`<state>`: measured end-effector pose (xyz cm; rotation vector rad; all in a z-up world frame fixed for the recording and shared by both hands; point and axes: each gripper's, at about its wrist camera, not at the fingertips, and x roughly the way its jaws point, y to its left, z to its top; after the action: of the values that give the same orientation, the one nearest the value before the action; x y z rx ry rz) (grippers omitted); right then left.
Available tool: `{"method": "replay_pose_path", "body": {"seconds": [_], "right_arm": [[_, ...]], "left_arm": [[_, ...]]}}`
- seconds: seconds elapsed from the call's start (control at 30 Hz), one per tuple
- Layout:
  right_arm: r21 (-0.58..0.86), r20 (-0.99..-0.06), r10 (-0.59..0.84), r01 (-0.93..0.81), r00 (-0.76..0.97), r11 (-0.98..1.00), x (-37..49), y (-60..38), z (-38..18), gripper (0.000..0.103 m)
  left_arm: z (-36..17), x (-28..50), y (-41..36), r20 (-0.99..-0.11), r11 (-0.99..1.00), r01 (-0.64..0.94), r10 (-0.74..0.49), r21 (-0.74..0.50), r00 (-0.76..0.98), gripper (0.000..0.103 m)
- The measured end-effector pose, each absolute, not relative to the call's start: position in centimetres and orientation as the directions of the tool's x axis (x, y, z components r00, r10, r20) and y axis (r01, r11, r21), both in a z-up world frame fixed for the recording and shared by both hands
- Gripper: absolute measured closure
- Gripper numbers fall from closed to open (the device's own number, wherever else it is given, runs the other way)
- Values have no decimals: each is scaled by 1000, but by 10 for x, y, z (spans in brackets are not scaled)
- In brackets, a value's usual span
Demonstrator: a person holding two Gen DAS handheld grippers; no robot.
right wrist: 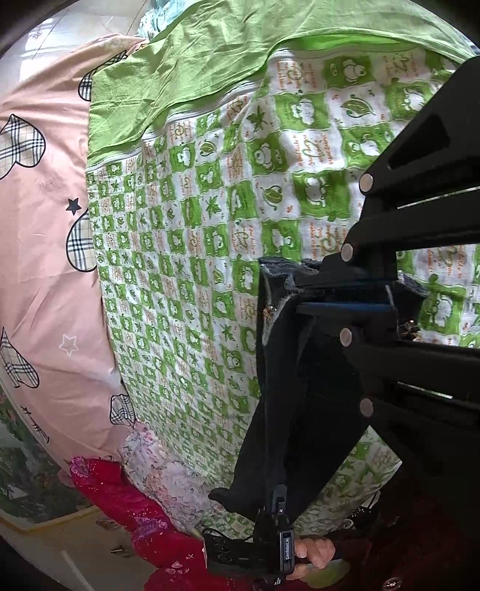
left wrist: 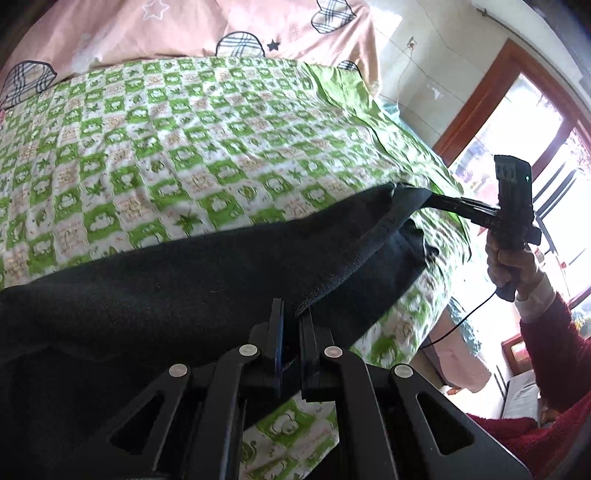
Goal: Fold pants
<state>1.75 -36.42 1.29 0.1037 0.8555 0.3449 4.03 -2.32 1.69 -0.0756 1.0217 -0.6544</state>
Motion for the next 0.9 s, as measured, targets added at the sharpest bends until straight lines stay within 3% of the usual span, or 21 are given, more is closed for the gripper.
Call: {"method": "replay_pose_path", "body": {"seconds": [0.67,0.83,0.87,0.9], "right_arm": [[149,-815,236,-202,529,968,-14,-358,-25,97],[145,-843,194,-135,502,980,-18,-364,-32,95],[160,-840,199,-120,505,980,-20,-367,-29,92],[169,-833,195,-97,517,981,-24,-371,-25,82]], "left_arm": [[-20,21,-33,-799,792,503,-530,-347,285,96],[-30,22,-31,-805,798,472,-533,-375,260,84],[-30,22,-29,-801,797,464,-539,-386,259,81],[-28,21,-27,-797,796,453,-547,-400,256,73]]}}
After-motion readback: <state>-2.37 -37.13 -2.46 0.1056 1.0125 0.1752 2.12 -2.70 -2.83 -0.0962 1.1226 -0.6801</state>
